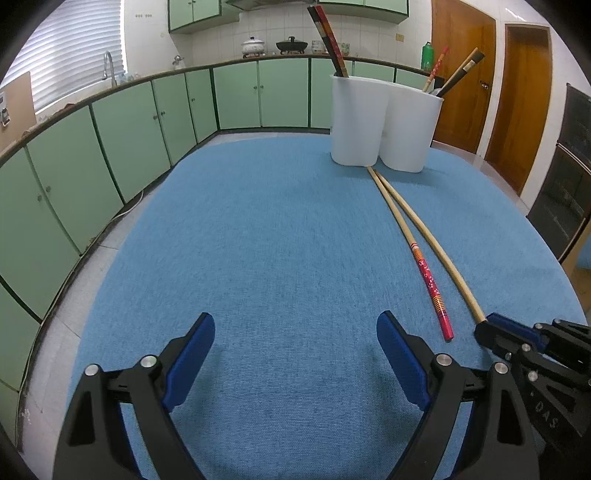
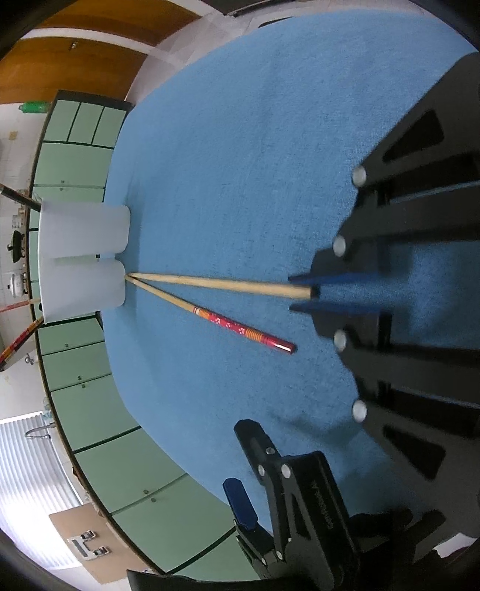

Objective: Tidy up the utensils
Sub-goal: 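Grasp the remaining plain wooden chopstick with the right tool, then grasp the last red-patterned chopstick with the left tool, then lift both last chopsticks and insert them into the white holder with both tools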

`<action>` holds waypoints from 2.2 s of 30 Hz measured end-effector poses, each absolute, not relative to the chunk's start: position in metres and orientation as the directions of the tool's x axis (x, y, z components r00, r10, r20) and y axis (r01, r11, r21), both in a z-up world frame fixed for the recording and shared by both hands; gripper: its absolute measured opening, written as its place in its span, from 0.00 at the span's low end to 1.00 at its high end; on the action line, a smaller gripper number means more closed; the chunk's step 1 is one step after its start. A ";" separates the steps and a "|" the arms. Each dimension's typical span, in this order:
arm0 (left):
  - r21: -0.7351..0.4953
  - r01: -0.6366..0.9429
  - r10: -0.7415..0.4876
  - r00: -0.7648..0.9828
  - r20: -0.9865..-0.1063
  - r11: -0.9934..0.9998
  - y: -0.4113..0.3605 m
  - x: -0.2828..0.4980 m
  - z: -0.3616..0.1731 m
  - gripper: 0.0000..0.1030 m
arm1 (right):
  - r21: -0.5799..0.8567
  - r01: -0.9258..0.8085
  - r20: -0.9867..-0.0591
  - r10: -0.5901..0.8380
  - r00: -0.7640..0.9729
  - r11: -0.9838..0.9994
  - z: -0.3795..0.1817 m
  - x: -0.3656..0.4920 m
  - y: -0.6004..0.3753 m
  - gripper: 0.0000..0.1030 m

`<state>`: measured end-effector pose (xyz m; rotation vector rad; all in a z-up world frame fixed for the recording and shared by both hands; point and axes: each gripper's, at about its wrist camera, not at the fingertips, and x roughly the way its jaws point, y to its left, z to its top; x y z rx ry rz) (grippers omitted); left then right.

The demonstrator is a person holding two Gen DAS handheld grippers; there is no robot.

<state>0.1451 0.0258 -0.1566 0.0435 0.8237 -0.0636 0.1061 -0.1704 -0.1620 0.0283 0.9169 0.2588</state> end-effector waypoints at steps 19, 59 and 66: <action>-0.060 0.157 -0.149 0.646 -0.749 0.986 -0.026 0.139 -0.158 0.82 | 0.142 -0.061 -0.773 0.150 0.617 0.988 -0.161 0.092 -0.240 0.06; 0.002 0.148 -0.102 0.685 -0.721 0.989 -0.052 0.123 -0.140 0.06 | 0.094 -0.092 -0.720 0.131 0.682 0.991 -0.137 0.079 -0.240 0.06; 0.003 0.152 -0.112 0.741 -0.662 0.988 -0.044 0.115 -0.106 0.06 | 0.081 -0.104 -0.669 0.131 0.731 0.991 -0.107 0.072 -0.241 0.06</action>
